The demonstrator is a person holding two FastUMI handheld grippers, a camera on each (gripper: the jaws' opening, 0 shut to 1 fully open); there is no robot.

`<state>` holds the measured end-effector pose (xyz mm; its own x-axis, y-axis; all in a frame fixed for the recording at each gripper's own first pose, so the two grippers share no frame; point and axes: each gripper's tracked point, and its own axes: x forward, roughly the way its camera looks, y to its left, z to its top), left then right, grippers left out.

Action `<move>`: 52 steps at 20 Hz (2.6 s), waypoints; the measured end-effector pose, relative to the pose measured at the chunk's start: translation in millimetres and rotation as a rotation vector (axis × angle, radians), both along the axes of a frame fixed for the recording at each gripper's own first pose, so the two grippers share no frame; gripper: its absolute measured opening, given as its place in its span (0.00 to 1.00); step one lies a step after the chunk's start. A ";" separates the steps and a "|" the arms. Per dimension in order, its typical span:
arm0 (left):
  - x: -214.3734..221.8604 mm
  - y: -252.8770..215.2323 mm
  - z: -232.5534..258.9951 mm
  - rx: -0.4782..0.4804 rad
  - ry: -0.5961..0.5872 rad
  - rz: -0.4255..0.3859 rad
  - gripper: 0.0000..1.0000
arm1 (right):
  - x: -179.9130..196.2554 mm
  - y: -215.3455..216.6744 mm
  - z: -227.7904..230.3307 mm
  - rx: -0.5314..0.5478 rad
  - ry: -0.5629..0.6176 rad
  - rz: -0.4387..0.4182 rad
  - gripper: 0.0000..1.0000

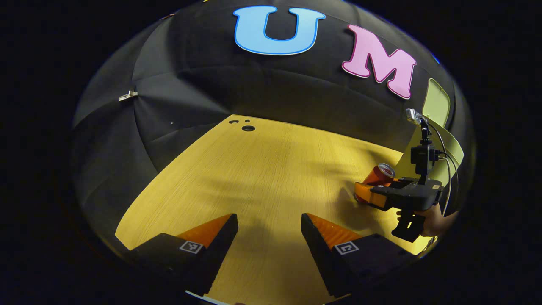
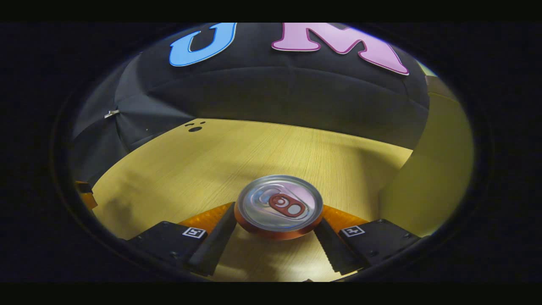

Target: Press the lid of the desktop garbage bin to open it, pick up the crumpled paper on the desktop and throw it into the bin, then pick up the pop can on the desktop and drop it into the bin, and finally close the garbage bin lid.

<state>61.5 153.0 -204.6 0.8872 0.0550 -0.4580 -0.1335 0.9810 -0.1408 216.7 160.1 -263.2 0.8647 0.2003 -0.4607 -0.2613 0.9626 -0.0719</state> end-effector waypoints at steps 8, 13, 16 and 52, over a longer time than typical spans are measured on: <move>-1.2 -11.5 5.0 0.019 -0.014 -0.027 0.96 | -10.0 2.4 19.4 -0.011 -0.025 0.034 0.84; -6.1 -21.3 12.4 0.023 -0.039 -0.052 0.96 | -31.4 5.5 61.8 -0.016 -0.077 0.081 0.84; -9.3 -29.3 16.8 0.023 -0.053 -0.070 0.96 | -48.4 4.0 91.5 -0.007 -0.107 0.092 0.84; -33.6 -135.4 31.6 0.021 -0.052 -0.111 0.96 | -76.8 -219.4 322.0 0.088 -0.413 -0.112 0.83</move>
<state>27.8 17.7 -173.0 0.9111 -0.0355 -0.4107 -0.0171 0.9922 -0.1236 140.0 -59.3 58.7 0.9914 0.1177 -0.0571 -0.1213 0.9905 -0.0647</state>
